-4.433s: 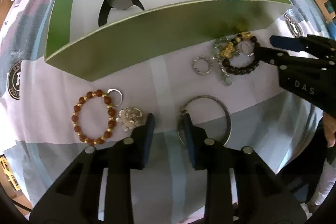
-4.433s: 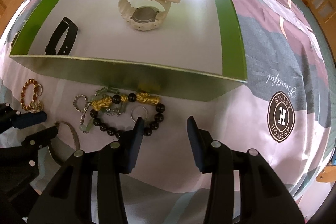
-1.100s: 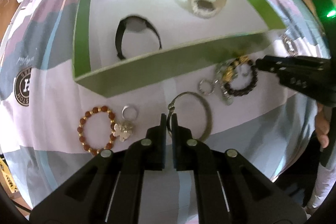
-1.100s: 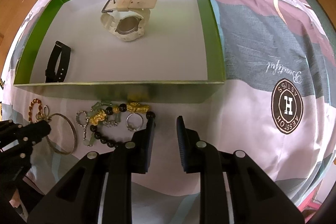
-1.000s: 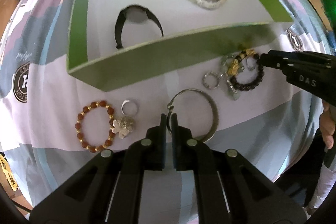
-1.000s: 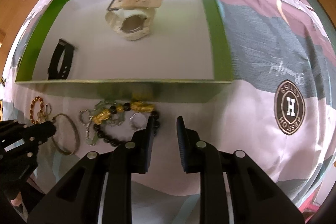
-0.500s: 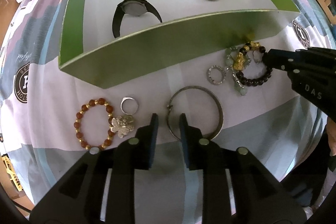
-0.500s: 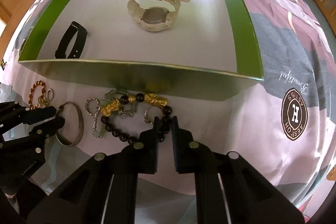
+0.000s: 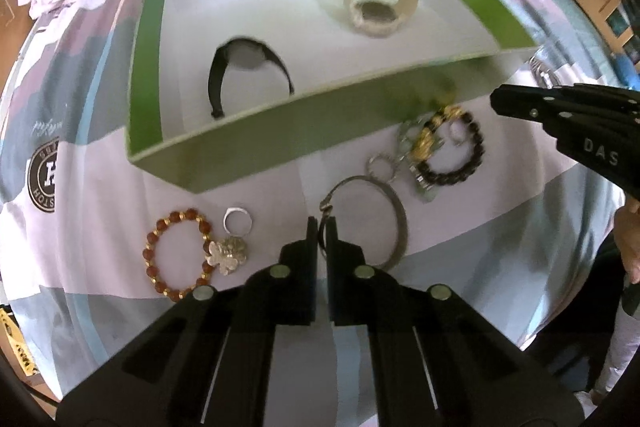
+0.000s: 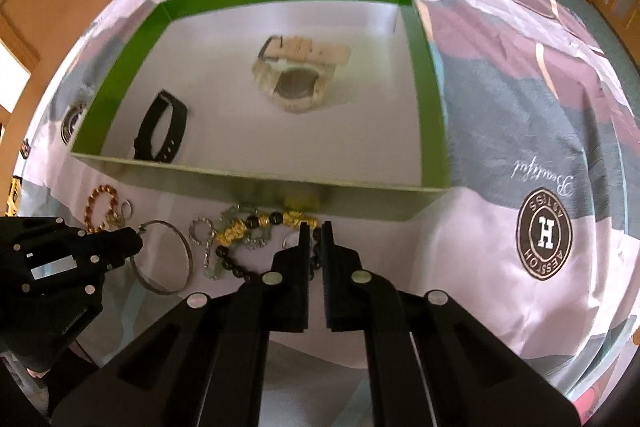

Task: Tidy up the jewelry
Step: 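Close the right tool on the bead bracelet while the left tool closes on the bangle rim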

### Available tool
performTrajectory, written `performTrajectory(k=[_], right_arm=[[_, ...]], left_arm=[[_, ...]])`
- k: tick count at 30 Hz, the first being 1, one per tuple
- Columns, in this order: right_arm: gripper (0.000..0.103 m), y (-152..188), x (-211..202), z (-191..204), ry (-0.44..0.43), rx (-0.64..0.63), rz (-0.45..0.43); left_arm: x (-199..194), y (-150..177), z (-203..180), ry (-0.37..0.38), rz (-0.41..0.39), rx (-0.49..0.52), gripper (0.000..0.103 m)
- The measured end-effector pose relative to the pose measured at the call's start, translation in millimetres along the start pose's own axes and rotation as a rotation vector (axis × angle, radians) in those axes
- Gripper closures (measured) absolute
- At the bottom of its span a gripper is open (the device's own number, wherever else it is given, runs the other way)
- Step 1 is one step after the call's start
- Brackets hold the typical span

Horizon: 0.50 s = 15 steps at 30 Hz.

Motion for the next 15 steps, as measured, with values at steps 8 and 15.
performTrajectory(k=[8, 15], right_arm=[[0.07, -7, 40, -6, 0.031, 0.018, 0.06], [0.094, -4, 38, 4, 0.017, -0.035, 0.061]], left_arm=[[7, 1, 3, -0.013, 0.025, -0.002, 0.1], [19, 1, 4, -0.028, 0.059, -0.004, 0.1]])
Point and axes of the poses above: each gripper's, at about its wrist camera, not at the fingertips, and x roughly the way its jaws point, z to its left, y to its underside, the point moved 1 cm from there along x, roughly the way its jaws point, and after that the axes turned 10 degrees about z, right-handed, at the moved point
